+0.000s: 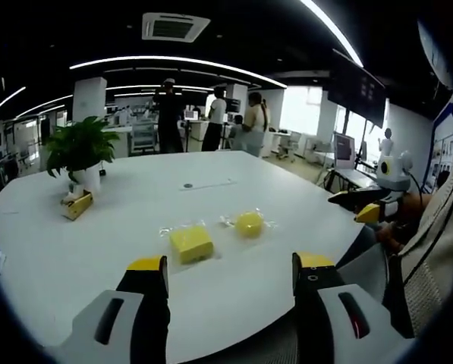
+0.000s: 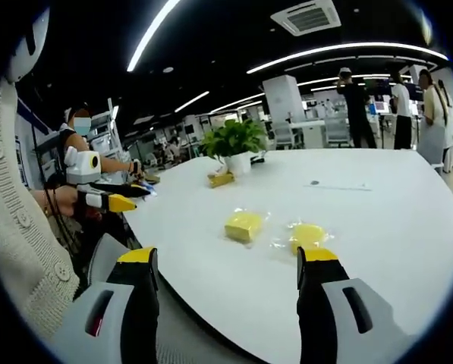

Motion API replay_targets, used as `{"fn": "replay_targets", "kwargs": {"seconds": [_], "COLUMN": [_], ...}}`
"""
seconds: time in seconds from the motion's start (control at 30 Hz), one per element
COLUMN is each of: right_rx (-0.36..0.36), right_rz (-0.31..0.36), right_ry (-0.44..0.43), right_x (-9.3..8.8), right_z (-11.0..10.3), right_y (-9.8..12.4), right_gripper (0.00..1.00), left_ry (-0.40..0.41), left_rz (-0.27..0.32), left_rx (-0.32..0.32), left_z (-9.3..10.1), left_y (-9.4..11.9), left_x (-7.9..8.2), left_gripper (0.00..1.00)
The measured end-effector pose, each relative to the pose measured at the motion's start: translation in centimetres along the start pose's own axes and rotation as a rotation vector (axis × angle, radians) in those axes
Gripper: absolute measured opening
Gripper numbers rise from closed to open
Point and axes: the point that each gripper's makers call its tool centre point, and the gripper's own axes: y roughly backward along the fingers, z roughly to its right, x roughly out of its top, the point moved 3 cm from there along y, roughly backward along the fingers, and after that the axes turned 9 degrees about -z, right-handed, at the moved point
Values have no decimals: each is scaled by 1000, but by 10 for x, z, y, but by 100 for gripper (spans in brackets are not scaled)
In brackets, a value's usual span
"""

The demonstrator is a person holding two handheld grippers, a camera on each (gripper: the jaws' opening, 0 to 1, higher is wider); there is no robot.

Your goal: Compare the silicone blocks by pressing each to a similar depth, holding the contact briefly, and releasing to observe deformation and rebound differences across the visible hardness samples.

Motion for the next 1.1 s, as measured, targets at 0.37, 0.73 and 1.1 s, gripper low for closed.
{"fn": "replay_targets", "kwargs": {"seconds": [0.37,0.73,1.1], "right_rx": [13,5,-13], "right_rz": [-4,-11,12], "right_ry": [23,12,-13], "right_x": [10,4,2], "right_z": [2,1,1], "right_y": [-1,-2,1], "right_gripper": [69,69,69], "left_ry": [-14,-7,7], "left_rz": [-13,-12,5], "left_rx": [-15,-5,3], "left_z": [3,3,3], "left_y": [-2,-2,0], "left_x": [3,1,0], "left_gripper": [65,65,65]}}
